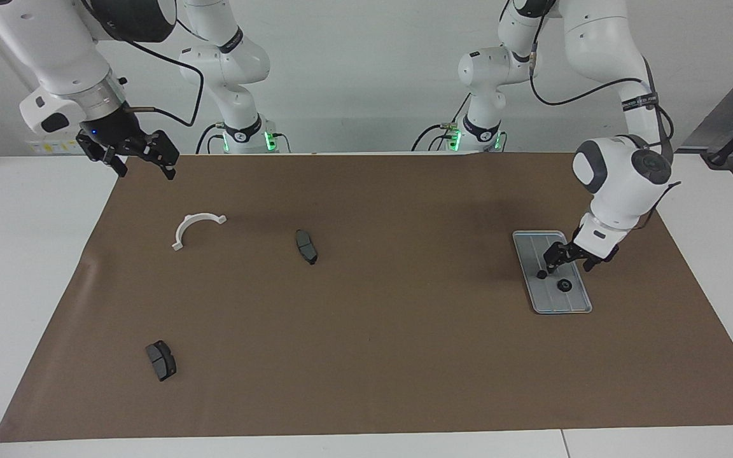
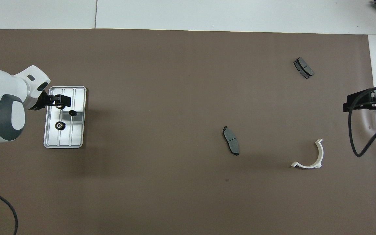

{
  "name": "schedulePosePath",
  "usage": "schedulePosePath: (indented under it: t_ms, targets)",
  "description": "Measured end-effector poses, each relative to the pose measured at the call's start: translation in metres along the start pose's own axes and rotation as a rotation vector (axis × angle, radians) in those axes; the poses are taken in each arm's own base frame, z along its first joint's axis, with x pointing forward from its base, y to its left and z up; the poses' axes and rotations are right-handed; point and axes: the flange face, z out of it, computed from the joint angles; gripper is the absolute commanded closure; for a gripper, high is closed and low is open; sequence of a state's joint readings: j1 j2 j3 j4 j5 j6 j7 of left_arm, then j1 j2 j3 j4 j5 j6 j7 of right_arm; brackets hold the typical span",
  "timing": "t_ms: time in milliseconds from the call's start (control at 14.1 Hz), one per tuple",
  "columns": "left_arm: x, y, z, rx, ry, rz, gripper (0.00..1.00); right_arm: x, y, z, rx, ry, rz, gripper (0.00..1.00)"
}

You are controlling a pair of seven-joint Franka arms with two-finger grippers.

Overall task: Place bearing gear from tray to pile
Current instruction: 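Grasp a black bearing gear in the tray with the left gripper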

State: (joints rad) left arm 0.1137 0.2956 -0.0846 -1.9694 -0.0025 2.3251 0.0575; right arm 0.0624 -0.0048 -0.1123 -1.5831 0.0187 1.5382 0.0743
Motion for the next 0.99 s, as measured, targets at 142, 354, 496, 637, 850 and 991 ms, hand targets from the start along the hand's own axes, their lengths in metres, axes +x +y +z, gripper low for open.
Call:
schedulePosePath:
  t_ms: [142,354,496,637,850,991]
  targets:
    - [0.001,0.0,0.021,-0.004,-0.007,0.001,0.23,0.0,0.0,0.0,0.0,0.0,0.0,0.0]
    - [0.002,-0.002,0.024,-0.003,-0.003,0.0,0.39,0.0,0.0,0.0,0.0,0.0,0.0,0.0]
    - [0.004,-0.003,0.023,-0.002,0.006,-0.002,0.42,0.0,0.0,0.0,0.0,0.0,0.0,0.0]
    - [0.004,-0.004,0.025,-0.002,0.012,-0.004,0.46,0.0,0.0,0.0,0.0,0.0,0.0,0.0]
    - [0.006,-0.006,0.029,-0.002,0.022,-0.007,0.55,0.0,0.0,0.0,0.0,0.0,0.0,0.0]
    - [0.006,-0.007,0.029,-0.002,0.026,-0.008,0.67,0.0,0.0,0.0,0.0,0.0,0.0,0.0]
